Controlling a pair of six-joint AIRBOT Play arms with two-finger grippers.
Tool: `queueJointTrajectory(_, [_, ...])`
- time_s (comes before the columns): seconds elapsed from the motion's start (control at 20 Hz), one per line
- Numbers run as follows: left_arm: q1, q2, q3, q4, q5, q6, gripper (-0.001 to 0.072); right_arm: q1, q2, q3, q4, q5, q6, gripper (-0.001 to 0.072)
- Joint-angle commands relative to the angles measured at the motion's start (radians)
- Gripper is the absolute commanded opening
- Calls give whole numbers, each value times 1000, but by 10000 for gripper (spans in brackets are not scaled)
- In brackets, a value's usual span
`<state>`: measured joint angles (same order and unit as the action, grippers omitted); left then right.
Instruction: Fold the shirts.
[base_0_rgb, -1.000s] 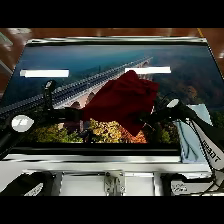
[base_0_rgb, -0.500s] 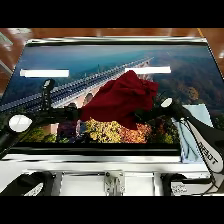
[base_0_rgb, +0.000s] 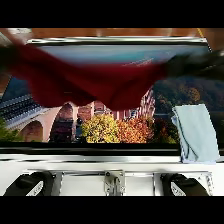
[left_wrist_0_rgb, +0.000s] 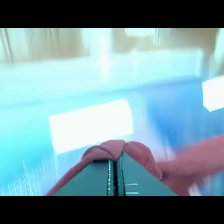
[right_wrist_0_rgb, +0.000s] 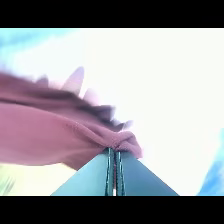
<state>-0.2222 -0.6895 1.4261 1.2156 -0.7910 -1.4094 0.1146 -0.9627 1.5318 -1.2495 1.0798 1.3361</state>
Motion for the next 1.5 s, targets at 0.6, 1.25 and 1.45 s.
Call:
queueJointTrajectory(0.6, [21,175,283,265,-349,-88,36,1,245,224,-391,476,224,65])
queueJointTrajectory(1.25, [21,-63,-516,359,254,-381,36,1,-293,-235,-558,-119,522,66])
queueJointTrajectory(1.45, [21,-288,-515,305,466,-505,36,0,-385,-235,-521,-443,681,66])
